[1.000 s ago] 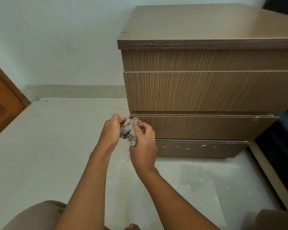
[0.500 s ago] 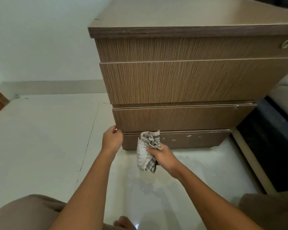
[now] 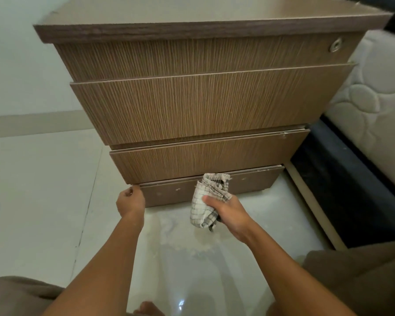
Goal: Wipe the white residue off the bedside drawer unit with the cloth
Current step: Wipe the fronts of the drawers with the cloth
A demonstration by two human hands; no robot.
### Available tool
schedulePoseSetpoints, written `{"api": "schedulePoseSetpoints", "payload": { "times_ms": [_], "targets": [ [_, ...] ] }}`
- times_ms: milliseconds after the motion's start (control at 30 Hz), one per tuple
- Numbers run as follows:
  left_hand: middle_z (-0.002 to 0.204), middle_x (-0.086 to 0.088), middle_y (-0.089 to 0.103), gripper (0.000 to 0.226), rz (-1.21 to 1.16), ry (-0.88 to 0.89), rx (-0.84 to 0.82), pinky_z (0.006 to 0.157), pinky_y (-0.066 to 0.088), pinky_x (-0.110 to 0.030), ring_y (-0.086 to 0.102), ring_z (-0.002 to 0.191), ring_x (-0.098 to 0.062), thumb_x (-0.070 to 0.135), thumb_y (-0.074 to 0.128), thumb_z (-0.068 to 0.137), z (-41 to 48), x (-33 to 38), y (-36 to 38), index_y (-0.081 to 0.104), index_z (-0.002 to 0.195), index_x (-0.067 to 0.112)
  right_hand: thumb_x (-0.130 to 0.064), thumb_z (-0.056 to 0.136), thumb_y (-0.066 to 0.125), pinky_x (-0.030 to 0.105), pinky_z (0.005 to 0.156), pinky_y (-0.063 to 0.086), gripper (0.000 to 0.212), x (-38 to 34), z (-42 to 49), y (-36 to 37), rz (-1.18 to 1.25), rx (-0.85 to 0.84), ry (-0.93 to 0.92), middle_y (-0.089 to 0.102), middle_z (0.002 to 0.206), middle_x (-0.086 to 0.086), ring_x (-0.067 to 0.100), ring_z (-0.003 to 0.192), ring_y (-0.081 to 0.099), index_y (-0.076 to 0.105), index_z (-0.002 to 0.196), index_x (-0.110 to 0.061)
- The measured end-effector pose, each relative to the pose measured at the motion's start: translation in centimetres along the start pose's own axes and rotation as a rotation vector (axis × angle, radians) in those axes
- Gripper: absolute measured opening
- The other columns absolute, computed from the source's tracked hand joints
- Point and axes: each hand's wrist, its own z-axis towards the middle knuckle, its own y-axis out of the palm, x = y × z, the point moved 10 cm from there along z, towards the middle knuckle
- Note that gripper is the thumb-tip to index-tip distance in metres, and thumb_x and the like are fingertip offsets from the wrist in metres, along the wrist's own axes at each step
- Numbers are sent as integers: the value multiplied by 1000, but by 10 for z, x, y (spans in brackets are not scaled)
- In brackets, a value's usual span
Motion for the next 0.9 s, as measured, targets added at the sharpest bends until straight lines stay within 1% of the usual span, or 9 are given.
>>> {"api": "schedulePoseSetpoints", "payload": {
  "times_ms": [133, 200, 333, 433, 500, 600, 700, 833, 900],
  "targets": [
    [109, -12, 61, 33, -48, -10, 8, 95, 49, -44, 58, 101, -35, 34, 52, 95, -1, -1, 1, 60, 110, 7, -18, 90, 64, 33, 68, 56, 12, -16, -5, -39, -204, 242, -148, 74, 95, 7, 19, 82, 71, 69, 99, -12],
    [107, -9, 57, 31, -57, -8, 9, 96, 49, -44, 54, 95, -30, 34, 52, 96, -1, -1, 1, 58, 112, 8, -20, 92, 61, 22, 64, 54, 11, -28, -12, -59, -229, 372, -247, 71, 96, 2, 10, 82, 68, 65, 102, -18],
    [106, -8, 55, 34, -56, -3, 11, 99, 48, -47, 53, 97, -28, 34, 54, 95, 3, -9, -1, 58, 117, 8, -16, 93, 59, 13, 57, 49, 19, -44, -33, -110, -308, 640, -364, 59, 96, -6, 4, 79, 61, 52, 109, -23],
    [109, -10, 58, 35, -60, -7, 14, 99, 49, -47, 56, 103, -30, 34, 55, 94, 2, -17, -5, 58, 117, 8, -11, 89, 55, 32, 73, 50, 25, -57, -50, -153, -512, 867, -355, 59, 98, -2, 16, 84, 59, 51, 111, -22],
    [112, -11, 58, 34, -66, -8, 20, 99, 49, -47, 55, 103, -30, 32, 54, 94, 0, -23, -9, 58, 118, 8, -8, 89, 53, 34, 72, 45, 22, -64, -59, -175, -599, 955, -320, 59, 98, 2, 20, 83, 55, 51, 107, -20],
    [110, -9, 56, 34, -75, -11, 20, 99, 48, -47, 53, 100, -28, 31, 53, 95, -4, -29, -13, 58, 120, 8, -11, 90, 53, 39, 72, 49, 19, -84, -64, -185, -779, 946, -367, 59, 96, -2, 19, 85, 56, 52, 102, -25],
    [116, -9, 58, 36, -87, -18, 19, 99, 49, -47, 54, 101, -28, 33, 55, 94, -4, -31, -15, 59, 122, 10, -20, 93, 52, 31, 71, 43, 15, -101, -52, -173, -976, 796, -428, 59, 96, -4, 17, 86, 55, 55, 104, -29],
    [125, -12, 59, 40, -107, -32, 15, 89, 53, -41, 52, 94, -28, 36, 57, 94, -1, -33, -15, 59, 124, 8, -15, 89, 59, 31, 94, 43, 38, -109, -38, -144, -1301, 552, -607, 60, 124, 0, 18, 113, 55, 56, 127, -21],
    [129, -12, 57, 41, -114, -30, 18, 87, 54, -41, 53, 101, -29, 37, 58, 94, -1, -34, -16, 59, 124, 8, -13, 87, 63, 35, 98, 44, 42, -108, -33, -140, -1401, 504, -627, 60, 126, 2, 21, 116, 54, 56, 128, -18]
  ]
}}
